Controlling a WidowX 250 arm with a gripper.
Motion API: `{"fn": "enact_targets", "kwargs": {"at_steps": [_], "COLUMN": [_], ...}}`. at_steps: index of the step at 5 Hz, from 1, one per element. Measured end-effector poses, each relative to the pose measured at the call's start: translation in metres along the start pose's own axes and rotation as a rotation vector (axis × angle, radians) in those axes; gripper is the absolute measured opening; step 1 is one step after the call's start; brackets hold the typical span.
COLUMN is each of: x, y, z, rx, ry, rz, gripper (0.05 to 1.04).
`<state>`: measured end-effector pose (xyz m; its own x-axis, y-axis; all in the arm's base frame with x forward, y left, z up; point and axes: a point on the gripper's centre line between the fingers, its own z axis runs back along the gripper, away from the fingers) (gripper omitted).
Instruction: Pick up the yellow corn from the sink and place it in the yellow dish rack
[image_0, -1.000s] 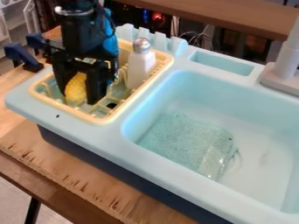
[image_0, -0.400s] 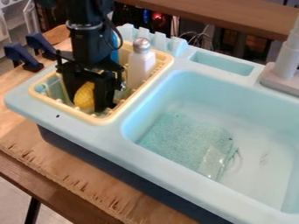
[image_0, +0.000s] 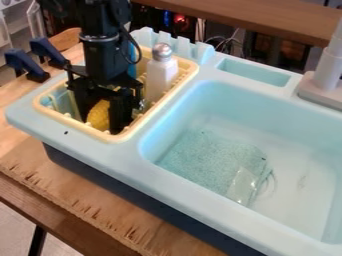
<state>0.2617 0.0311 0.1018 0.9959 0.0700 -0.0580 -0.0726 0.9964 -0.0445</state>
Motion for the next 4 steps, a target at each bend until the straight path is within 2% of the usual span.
{"fn": "enact_targets", "kwargs": {"at_steps": [1, 2, 3, 4], "x": [-0.002, 0.0, 0.001, 0.001], "y": [-0.002, -0.005, -0.009, -0.018], "z": [0.0, 0.003, 0.02, 0.047], "rx": [-0.013, -0.024, -0.02, 0.003], "ry": [0.011, 0.007, -0.04, -0.089], "rz": [0.004, 0.001, -0.034, -0.083], "gripper": [0.987, 1.007, 1.002, 1.002]}}
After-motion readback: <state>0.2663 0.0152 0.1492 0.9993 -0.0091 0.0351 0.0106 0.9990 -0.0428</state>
